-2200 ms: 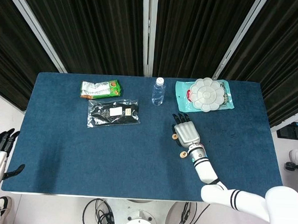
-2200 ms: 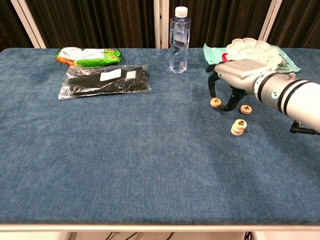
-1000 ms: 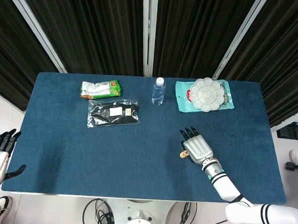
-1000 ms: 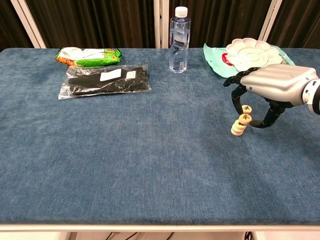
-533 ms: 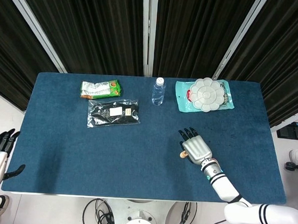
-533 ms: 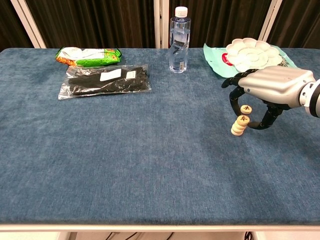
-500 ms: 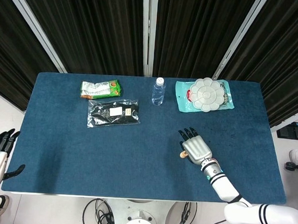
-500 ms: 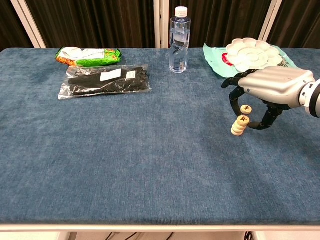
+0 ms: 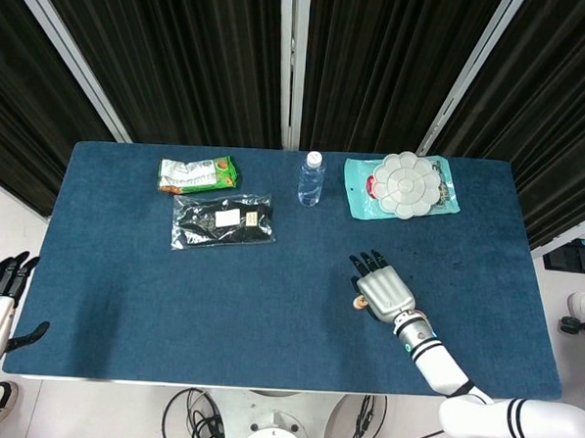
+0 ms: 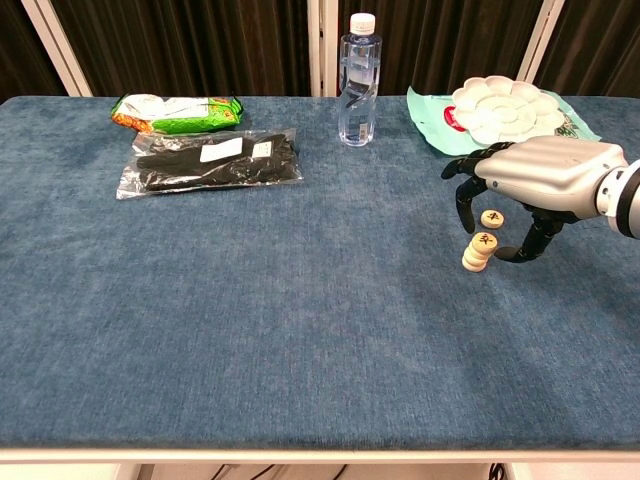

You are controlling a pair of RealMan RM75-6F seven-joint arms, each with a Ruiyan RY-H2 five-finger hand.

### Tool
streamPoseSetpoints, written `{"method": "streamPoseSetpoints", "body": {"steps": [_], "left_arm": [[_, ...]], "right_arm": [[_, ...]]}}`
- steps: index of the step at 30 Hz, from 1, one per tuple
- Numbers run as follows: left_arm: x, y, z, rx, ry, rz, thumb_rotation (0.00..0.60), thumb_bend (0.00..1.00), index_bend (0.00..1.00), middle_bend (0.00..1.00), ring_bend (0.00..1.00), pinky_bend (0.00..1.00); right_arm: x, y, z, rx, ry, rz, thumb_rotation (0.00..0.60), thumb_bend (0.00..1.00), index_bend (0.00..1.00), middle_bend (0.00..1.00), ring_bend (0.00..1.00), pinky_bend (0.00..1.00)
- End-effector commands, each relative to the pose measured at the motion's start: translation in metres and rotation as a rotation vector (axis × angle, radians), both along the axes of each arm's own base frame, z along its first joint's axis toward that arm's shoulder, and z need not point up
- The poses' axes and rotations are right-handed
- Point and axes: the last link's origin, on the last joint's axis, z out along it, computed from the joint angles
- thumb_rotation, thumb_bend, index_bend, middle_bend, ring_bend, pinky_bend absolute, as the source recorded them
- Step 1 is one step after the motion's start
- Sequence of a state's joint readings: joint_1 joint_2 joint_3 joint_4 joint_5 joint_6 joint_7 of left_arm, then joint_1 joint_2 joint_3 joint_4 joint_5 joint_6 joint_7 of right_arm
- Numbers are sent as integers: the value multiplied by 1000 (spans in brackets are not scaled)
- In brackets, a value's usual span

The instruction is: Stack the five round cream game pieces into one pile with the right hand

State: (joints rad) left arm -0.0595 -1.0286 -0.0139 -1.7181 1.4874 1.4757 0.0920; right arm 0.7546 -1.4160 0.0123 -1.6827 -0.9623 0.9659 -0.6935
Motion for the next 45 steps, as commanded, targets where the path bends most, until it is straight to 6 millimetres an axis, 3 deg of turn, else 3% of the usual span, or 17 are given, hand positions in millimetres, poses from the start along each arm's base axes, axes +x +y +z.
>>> {"method": "streamPoseSetpoints", "body": {"steps": [1, 9, 15, 19, 27, 37, 45], "left_arm": [[0, 0, 0, 0, -1, 0, 600, 192, 42, 0, 0, 0], [1, -1, 1, 5, -2, -3, 600, 191, 42, 0, 0, 0], [1, -1, 0, 0, 0, -6, 600, 191, 42, 0, 0, 0], [2, 0, 0, -2, 2, -5, 600, 191, 42, 0, 0, 0], [-1, 1, -2, -9, 4, 6, 600, 191, 42, 0, 0, 0], [-4, 2, -2, -10, 0, 19, 600, 191, 41, 0, 0, 0], [-5, 3, -1, -10, -7, 23, 600, 191, 42, 0, 0, 0]], "right_arm": [[0, 0, 0, 1, 0, 0, 600, 220, 377, 52, 0, 0], [4, -2, 17, -44, -41, 8, 600, 219, 340, 50, 0, 0], [-14, -15, 31, -113, -54, -48, 600, 219, 314, 40, 0, 0], [-31, -22, 22, -137, -40, -79, 600, 220, 234, 6, 0, 0], [-47, -32, 0, -177, -17, -123, 600, 224, 219, 12, 0, 0], [-40, -34, -21, -183, -30, -116, 600, 234, 313, 36, 0, 0], [-39, -37, -25, -200, -31, -122, 600, 240, 393, 51, 0, 0]]}}
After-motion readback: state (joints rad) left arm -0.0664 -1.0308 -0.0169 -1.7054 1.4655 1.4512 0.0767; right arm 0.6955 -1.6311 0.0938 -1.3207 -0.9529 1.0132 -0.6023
